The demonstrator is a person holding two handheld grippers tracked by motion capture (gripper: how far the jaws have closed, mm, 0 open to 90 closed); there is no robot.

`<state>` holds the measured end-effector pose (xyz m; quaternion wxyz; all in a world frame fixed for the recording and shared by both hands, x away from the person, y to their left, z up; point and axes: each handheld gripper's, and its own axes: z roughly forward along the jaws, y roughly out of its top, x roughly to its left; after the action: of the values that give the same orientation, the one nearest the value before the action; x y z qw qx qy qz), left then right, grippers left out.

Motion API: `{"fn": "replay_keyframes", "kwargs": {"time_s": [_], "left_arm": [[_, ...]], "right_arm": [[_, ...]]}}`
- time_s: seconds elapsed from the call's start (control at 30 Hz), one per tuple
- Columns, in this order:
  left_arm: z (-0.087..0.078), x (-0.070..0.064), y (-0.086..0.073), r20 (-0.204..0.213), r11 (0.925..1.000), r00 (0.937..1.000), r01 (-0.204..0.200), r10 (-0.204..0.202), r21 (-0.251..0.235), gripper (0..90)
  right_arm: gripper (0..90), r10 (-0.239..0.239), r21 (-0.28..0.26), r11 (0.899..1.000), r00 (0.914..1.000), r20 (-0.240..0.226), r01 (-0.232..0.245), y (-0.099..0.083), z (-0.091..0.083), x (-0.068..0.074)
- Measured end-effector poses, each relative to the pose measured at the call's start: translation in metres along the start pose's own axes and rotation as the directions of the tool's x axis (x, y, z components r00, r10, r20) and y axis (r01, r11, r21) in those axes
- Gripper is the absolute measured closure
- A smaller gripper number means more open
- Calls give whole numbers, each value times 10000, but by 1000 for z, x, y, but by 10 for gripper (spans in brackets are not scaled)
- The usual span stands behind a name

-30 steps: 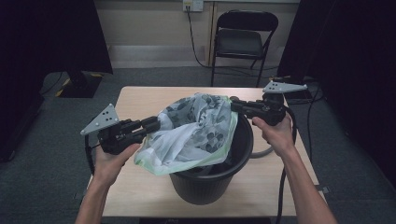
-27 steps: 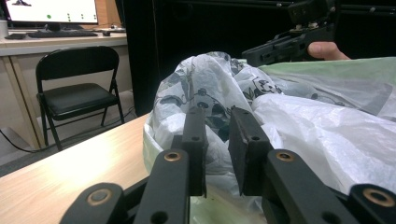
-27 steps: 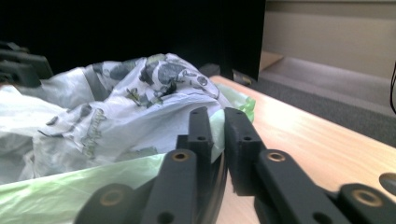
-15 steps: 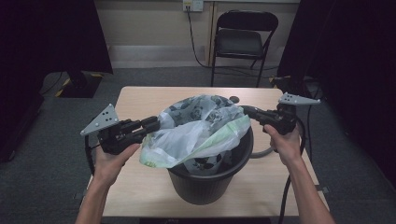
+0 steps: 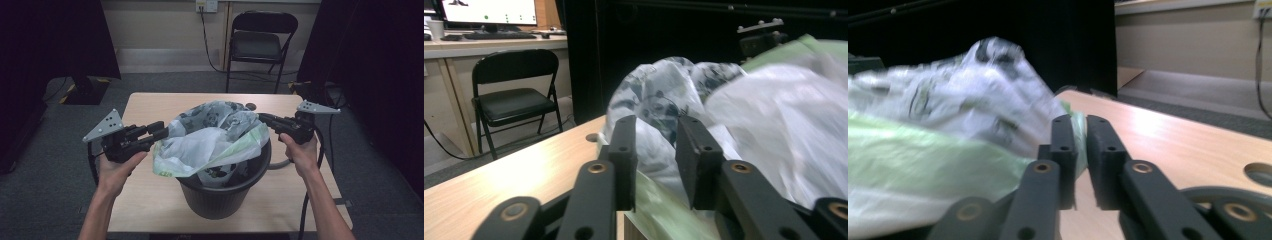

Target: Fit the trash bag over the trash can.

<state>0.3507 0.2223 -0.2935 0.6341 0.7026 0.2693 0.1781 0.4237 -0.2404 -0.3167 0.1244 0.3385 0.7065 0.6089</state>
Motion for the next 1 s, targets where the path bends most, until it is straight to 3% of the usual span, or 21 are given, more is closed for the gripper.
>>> {"fn": "replay_keyframes", "kwargs": {"time_s": [0.17,0.33,0.47,0.53,0.6,0.7,0.8,0.9,1.0], "left_arm": [[7,13,7,188,9980,9985,521,-514,-362,624],[20,21,7,-177,9987,9986,496,-494,131,596],[24,21,3,-11,9982,9986,532,-531,269,749],[22,20,2,-245,9987,9990,369,-361,352,826],[20,18,0,-159,9985,9994,306,-299,457,879],[17,14,-2,-12,9979,10000,72,-71,644,900],[12,11,-2,64,9991,10000,54,-57,421,900],[8,16,3,-49,9996,9996,267,-266,69,765],[13,23,7,553,9970,9958,747,-734,-209,659]], "right_arm": [[729,-125,-137,9998,9998,155,127,11,-4,4],[640,-164,-276,9995,9992,370,174,19,-5,7],[593,-157,-400,9990,9988,459,175,24,-7,10],[583,-246,-433,9987,9988,433,265,26,-8,12],[570,-258,-465,9985,9988,408,277,29,-9,15],[552,-379,-519,9979,9987,354,397,33,-10,20],[547,-428,-530,9976,9986,302,444,36,-9,24],[531,-473,-526,9974,9984,317,489,38,-7,25],[504,-448,-583,9972,9986,287,464,38,-5,27]]}}
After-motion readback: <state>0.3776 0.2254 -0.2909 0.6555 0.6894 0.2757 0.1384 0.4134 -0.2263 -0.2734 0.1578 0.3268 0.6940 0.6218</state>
